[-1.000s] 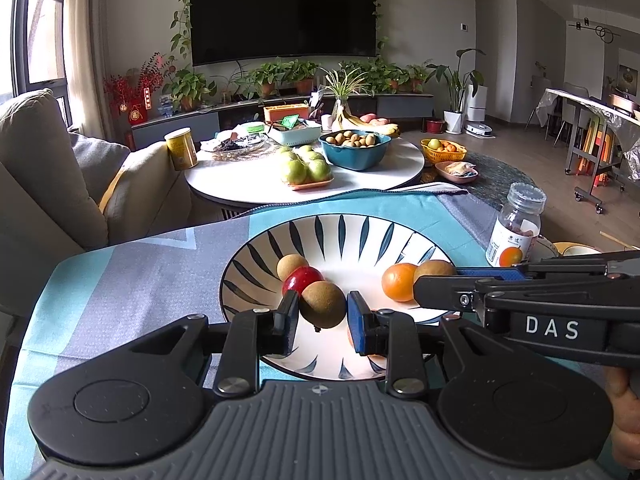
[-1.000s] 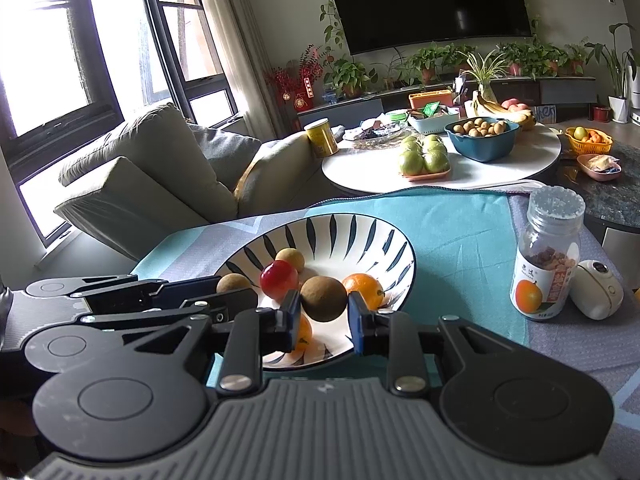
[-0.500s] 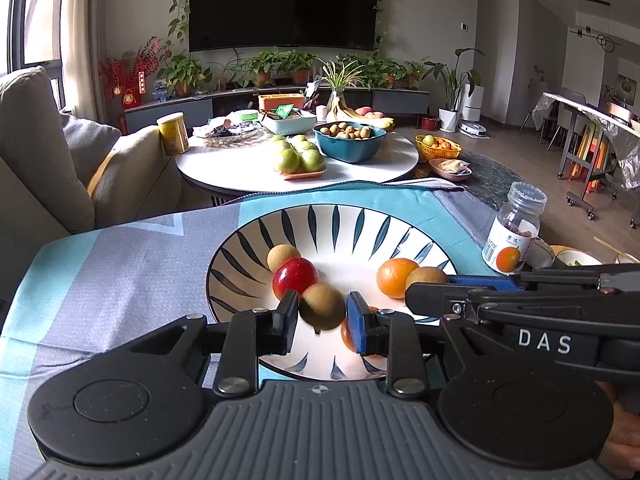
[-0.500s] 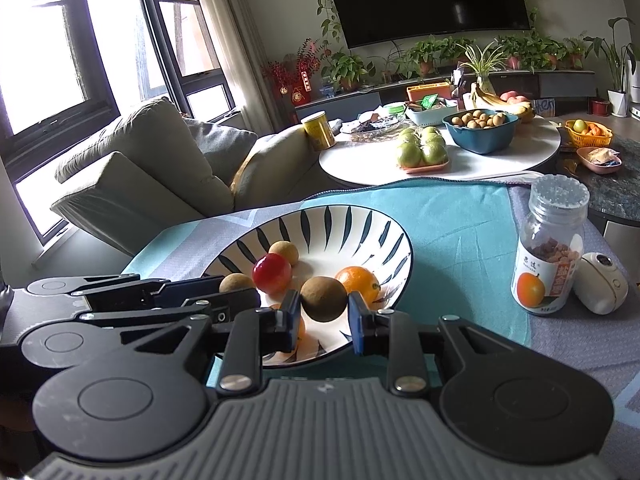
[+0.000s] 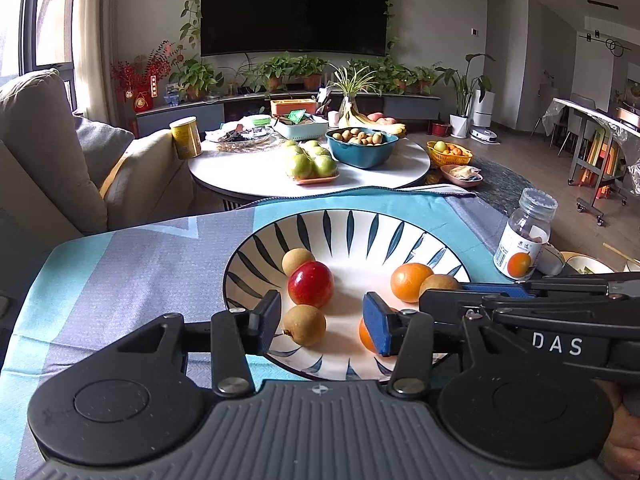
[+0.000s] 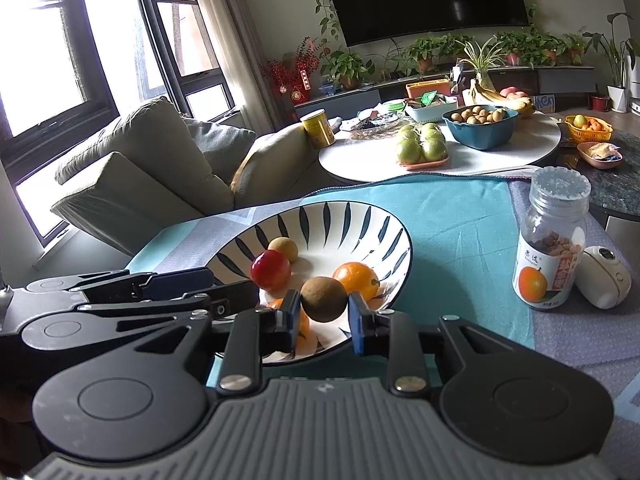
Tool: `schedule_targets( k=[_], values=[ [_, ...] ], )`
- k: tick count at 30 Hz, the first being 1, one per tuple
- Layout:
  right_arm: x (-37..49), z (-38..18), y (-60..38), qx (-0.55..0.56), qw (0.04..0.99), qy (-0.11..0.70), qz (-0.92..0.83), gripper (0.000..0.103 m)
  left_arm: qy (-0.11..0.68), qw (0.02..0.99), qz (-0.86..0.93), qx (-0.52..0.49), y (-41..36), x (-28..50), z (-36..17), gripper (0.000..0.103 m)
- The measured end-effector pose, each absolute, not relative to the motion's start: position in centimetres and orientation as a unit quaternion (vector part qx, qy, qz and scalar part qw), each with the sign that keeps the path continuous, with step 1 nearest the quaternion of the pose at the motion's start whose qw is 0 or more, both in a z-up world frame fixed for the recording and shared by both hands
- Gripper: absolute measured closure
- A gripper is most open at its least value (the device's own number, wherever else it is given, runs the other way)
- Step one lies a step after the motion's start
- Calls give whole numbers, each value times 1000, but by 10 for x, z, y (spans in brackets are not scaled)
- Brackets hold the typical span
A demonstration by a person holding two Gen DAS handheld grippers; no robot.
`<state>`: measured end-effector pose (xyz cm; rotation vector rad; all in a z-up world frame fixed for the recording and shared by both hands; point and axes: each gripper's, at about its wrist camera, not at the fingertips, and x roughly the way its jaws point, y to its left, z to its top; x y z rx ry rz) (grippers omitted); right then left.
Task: Organize fruits
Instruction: 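Open the left tool to drop its kiwi while the right tool drops its kiwi, then move both tools back toward the oranges on the cloth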
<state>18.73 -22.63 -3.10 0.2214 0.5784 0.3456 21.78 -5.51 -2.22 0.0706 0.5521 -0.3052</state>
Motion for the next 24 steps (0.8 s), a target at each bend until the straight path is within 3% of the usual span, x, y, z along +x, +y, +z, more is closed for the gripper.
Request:
schedule_targets(
  k=[24],
  values=[
    [147, -18, -226, 104, 939, 265, 191, 25, 238, 966, -103, -5, -10, 156, 1, 59]
  ],
)
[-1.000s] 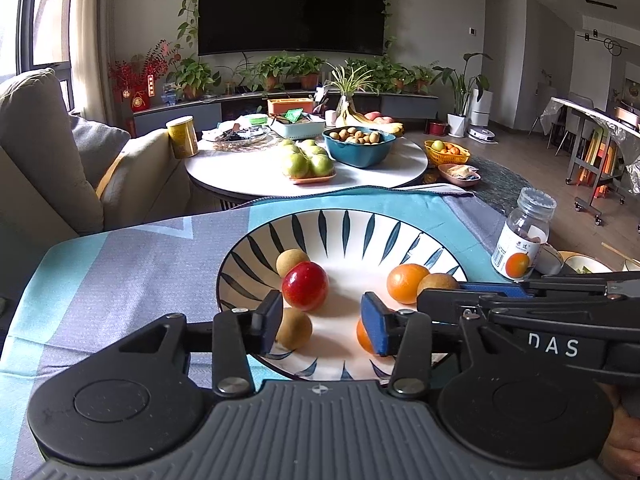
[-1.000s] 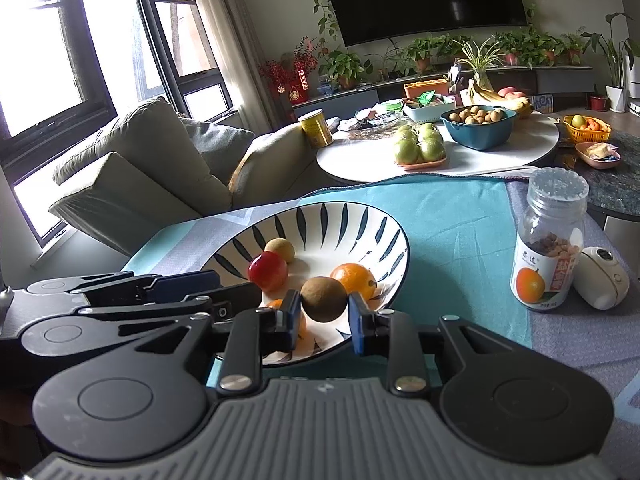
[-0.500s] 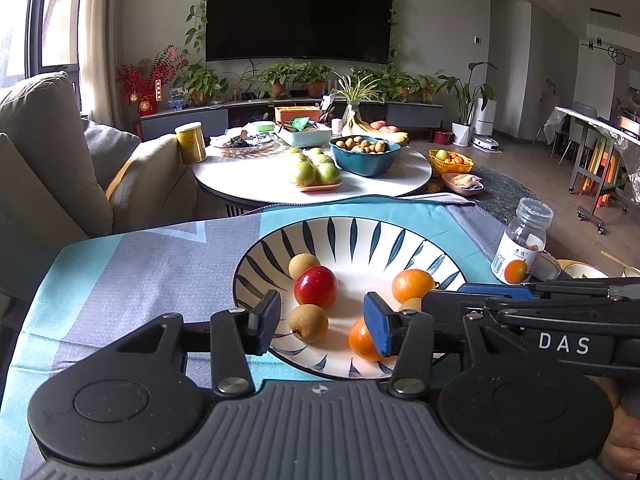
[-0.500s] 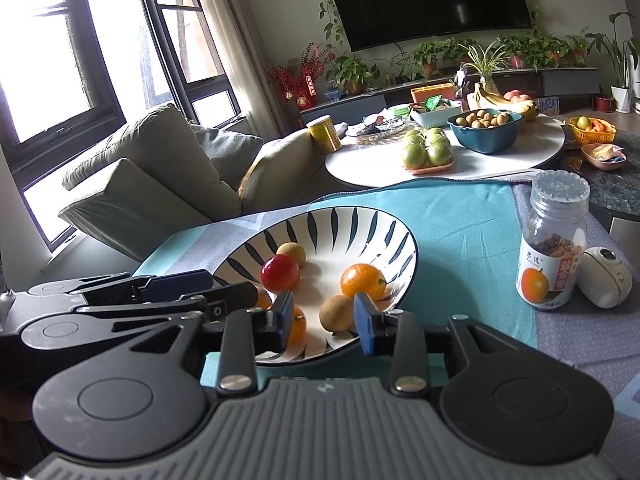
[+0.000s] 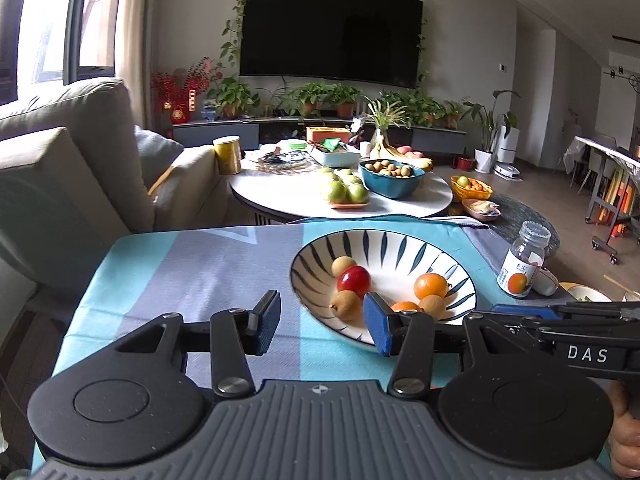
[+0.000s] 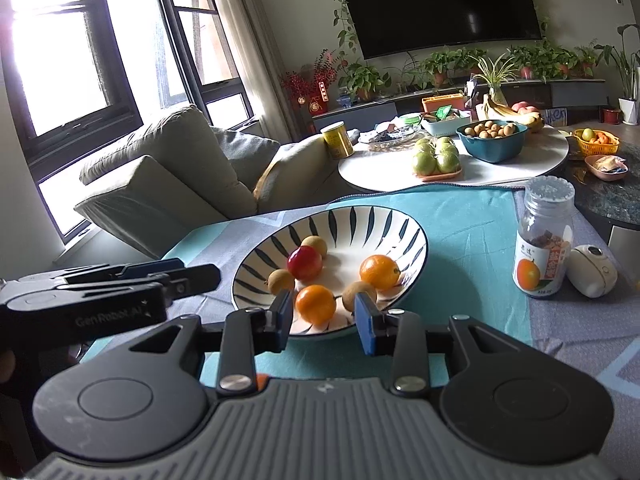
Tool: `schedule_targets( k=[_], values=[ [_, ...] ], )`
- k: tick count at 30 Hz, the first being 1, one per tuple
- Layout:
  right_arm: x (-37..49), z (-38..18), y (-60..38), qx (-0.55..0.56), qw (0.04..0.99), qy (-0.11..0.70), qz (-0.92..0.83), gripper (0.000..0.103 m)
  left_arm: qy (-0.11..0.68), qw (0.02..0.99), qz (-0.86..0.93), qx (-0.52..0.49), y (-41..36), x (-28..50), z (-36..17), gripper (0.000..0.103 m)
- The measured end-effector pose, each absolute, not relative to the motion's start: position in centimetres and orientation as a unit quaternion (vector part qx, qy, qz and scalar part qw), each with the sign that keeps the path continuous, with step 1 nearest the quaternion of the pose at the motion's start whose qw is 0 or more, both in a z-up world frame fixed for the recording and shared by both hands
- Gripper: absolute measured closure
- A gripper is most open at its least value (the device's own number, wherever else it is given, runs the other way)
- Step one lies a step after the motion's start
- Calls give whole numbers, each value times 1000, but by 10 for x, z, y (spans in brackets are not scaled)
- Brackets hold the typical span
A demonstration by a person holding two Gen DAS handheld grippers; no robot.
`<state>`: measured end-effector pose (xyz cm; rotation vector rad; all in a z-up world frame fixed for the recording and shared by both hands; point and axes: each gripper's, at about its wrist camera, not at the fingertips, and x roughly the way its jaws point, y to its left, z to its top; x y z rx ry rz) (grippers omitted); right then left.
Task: Organize fruits
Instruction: 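Move both tools back toward the oranges on the cloth, then grasp an orange with the left tool while the right tool grasps another orange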
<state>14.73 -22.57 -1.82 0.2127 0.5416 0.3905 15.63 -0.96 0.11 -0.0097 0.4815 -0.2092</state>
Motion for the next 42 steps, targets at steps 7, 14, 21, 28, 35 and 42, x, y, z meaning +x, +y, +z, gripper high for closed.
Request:
schedule_targets(
  k=[7, 14, 21, 28, 35, 42],
  values=[
    [129, -20, -219, 96, 935, 276, 201, 25, 245, 965, -97, 12, 4, 120, -2, 59],
    [108, -19, -209, 76, 933, 276, 217, 25, 273, 959, -69, -6, 27, 97, -18, 59],
    [98, -23, -200, 61, 930, 287, 222, 24, 299, 952, -67, 3, 31, 96, -34, 59],
    [101, -27, -189, 46, 930, 297, 213, 24, 309, 949, -57, -7, 34, 107, -43, 59],
    [108, -32, -181, 38, 930, 305, 200, 24, 312, 948, -58, -7, 33, 115, -47, 59],
    [116, -37, -177, 37, 929, 315, 189, 24, 317, 946, -65, -11, 34, 120, -52, 61]
  ],
)
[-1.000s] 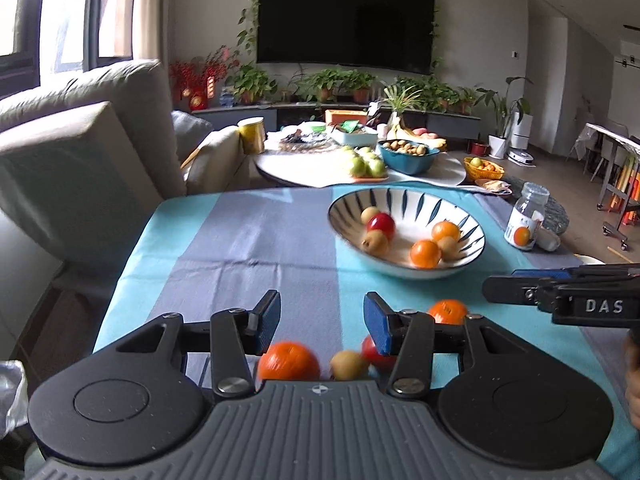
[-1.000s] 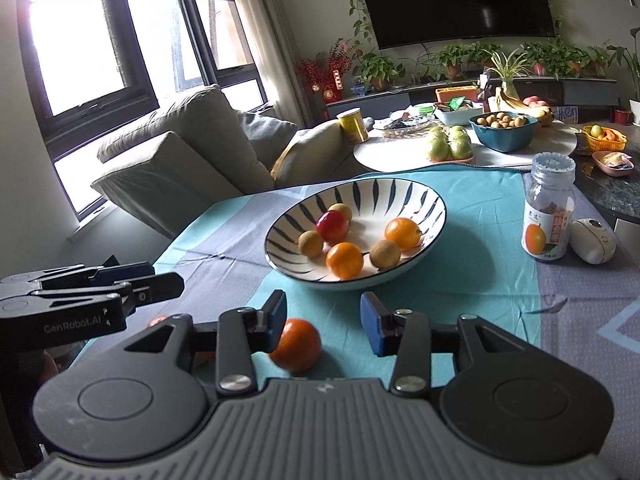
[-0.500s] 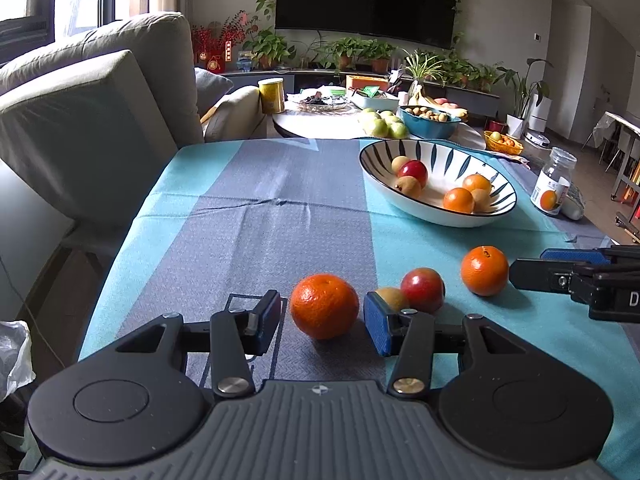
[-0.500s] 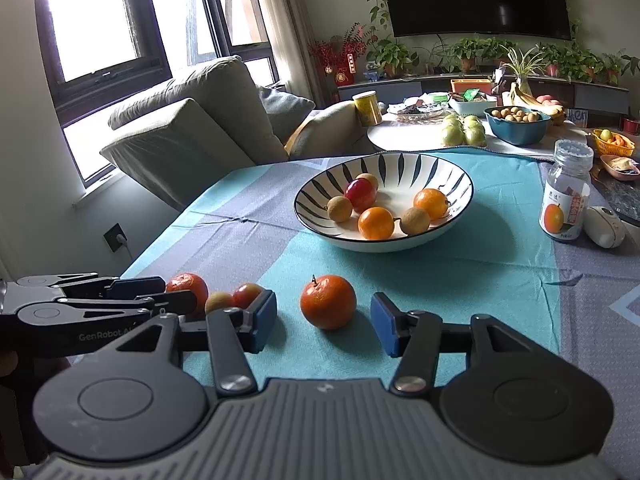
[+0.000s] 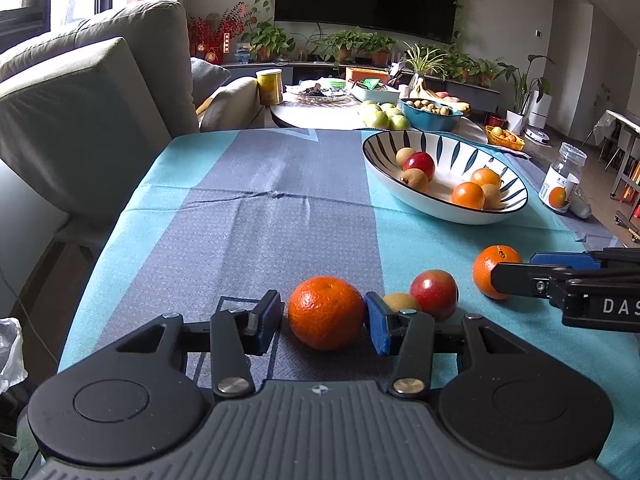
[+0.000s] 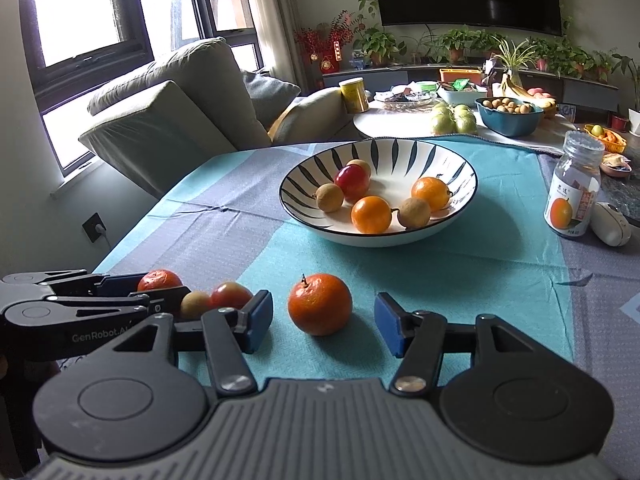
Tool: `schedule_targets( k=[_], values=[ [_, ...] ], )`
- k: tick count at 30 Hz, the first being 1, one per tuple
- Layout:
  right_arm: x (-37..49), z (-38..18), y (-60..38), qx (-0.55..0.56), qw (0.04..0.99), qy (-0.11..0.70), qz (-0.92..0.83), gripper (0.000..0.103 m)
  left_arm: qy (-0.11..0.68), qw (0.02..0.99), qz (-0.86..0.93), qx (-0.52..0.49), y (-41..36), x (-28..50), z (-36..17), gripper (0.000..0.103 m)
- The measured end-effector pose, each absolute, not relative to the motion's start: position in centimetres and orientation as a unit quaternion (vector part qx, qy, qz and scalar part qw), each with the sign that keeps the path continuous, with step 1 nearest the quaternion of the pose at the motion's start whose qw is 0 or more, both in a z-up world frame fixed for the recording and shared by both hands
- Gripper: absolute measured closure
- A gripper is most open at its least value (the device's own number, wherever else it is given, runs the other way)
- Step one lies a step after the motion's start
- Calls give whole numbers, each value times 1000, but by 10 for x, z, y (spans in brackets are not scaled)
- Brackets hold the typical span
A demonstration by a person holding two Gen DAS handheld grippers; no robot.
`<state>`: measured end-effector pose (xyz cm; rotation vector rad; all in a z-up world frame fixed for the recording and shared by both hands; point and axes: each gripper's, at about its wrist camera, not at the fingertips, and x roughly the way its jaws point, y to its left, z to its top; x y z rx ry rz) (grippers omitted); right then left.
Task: Organize fruits
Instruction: 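Grasp an orange with the left tool while the right tool grasps another orange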
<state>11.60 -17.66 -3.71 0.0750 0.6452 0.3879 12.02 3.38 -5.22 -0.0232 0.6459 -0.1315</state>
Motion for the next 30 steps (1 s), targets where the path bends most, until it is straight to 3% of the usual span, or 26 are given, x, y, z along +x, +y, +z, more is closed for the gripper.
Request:
schedule_targets(
  k=[30],
  values=[
    [119, -27, -192, 53, 935, 301, 181, 25, 287, 952, -103, -1, 11, 122, -27, 66]
  ],
)
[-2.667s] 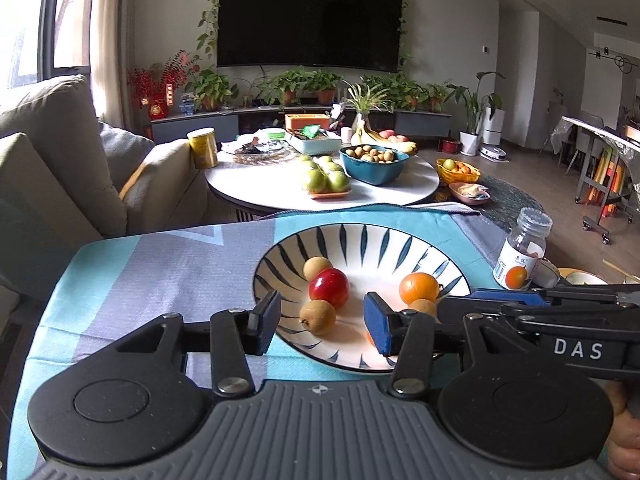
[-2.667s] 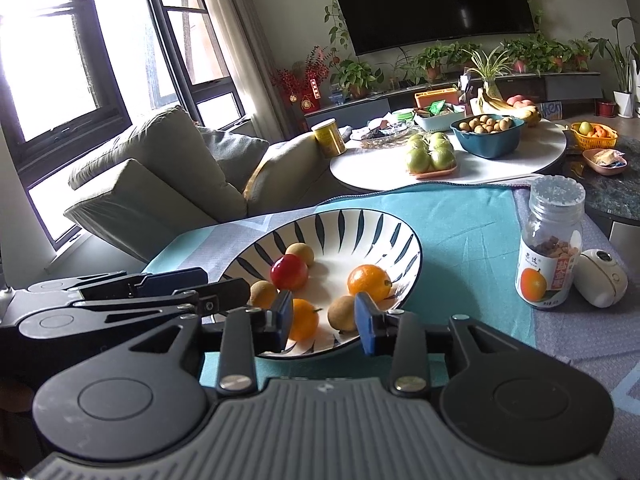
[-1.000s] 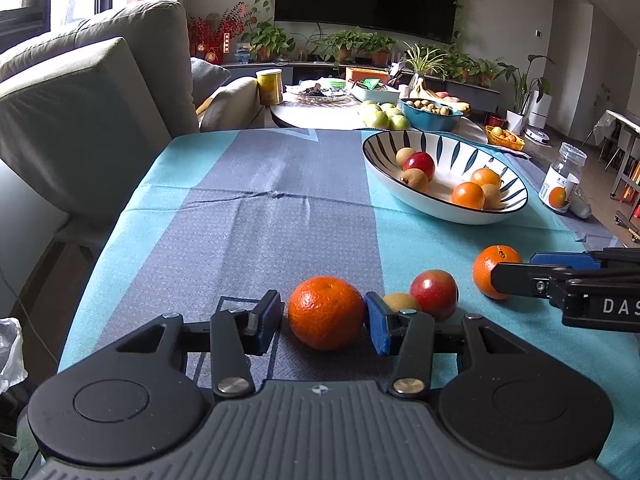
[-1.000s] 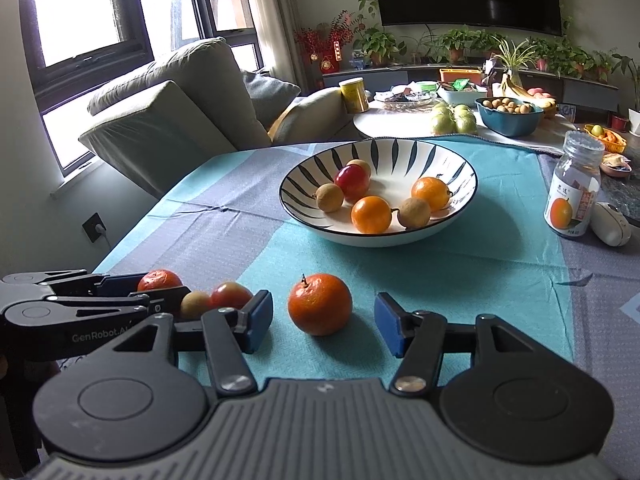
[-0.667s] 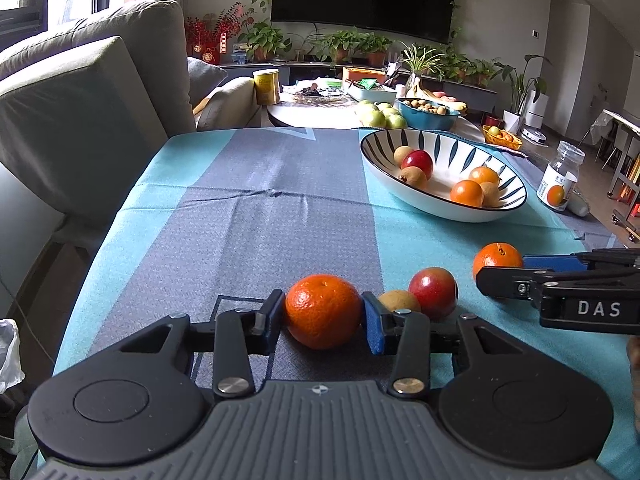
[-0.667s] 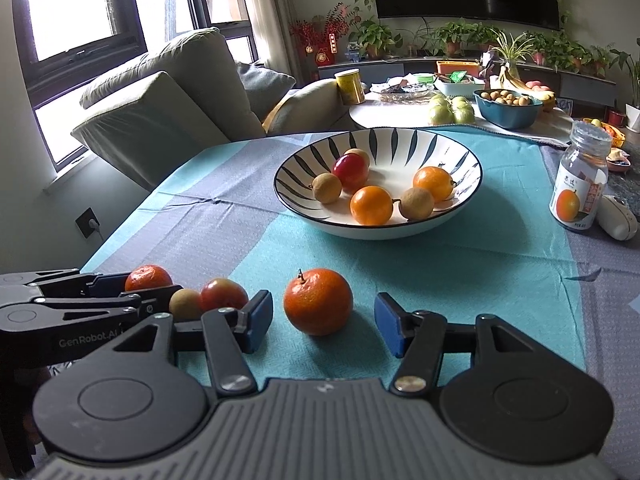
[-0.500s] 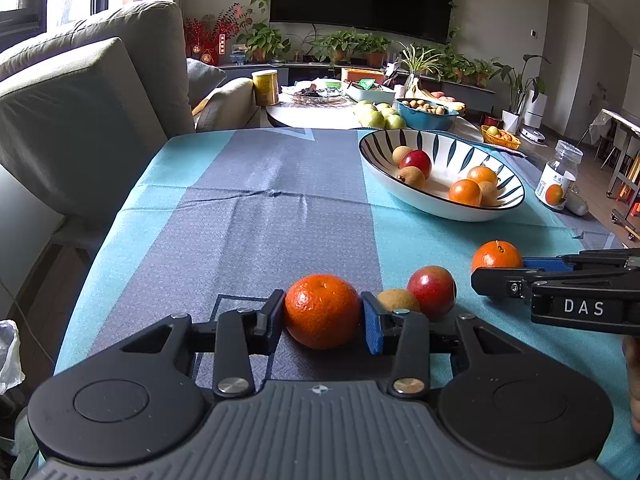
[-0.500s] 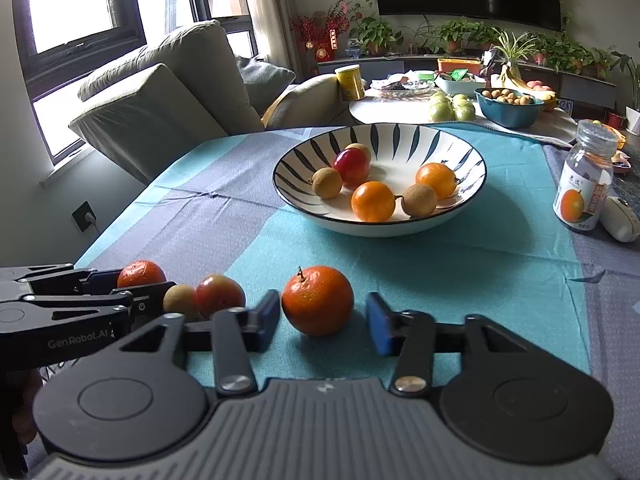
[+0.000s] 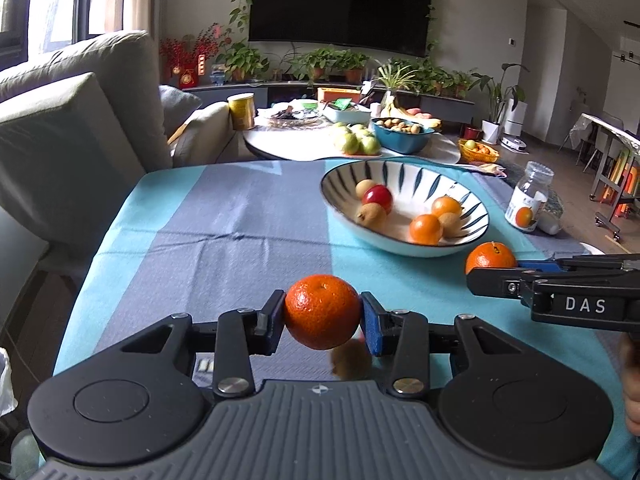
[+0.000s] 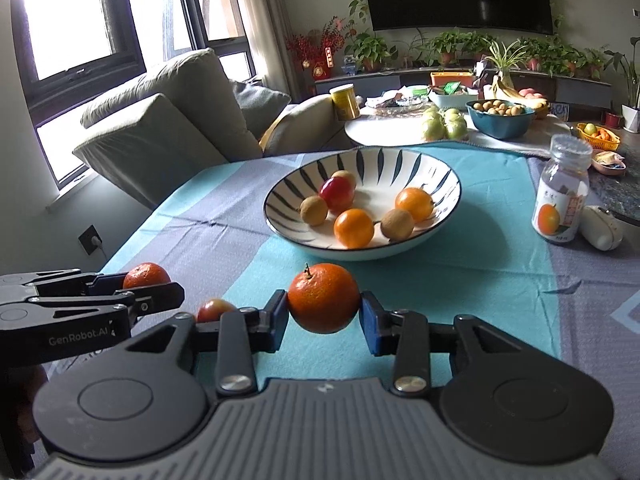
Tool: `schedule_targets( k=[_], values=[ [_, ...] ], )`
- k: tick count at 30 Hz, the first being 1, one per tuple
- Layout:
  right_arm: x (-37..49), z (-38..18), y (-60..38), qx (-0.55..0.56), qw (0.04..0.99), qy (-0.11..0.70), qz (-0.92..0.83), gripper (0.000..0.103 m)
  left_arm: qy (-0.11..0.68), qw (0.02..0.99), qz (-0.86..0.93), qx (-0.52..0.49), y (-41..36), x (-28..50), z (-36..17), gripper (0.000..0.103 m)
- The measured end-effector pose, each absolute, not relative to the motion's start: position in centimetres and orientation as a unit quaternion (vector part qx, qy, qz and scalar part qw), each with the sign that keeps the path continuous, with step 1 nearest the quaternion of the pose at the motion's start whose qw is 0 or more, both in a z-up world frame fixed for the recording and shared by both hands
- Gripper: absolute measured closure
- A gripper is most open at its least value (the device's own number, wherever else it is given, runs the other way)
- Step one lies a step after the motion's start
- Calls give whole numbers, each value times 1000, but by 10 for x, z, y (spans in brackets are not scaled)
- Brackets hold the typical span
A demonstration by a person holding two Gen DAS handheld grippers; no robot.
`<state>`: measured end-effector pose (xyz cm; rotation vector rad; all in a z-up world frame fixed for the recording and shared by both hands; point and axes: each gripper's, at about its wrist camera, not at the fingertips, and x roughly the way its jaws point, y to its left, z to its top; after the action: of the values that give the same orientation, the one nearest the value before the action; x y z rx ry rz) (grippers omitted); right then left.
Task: Organize fruits
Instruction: 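Grasp an orange with the left tool while the right tool grasps another orange, then carry both oranges with both tools over the striped bowl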
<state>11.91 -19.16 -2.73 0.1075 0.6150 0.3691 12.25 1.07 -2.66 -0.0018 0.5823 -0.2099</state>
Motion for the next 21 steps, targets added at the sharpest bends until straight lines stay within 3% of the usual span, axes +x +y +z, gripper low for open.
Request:
schedule_targets(
  k=[21],
  values=[
    [167, -16, -226, 82, 944, 279, 159, 25, 268, 951, -150, 13, -50, 190, -7, 66]
  ],
)
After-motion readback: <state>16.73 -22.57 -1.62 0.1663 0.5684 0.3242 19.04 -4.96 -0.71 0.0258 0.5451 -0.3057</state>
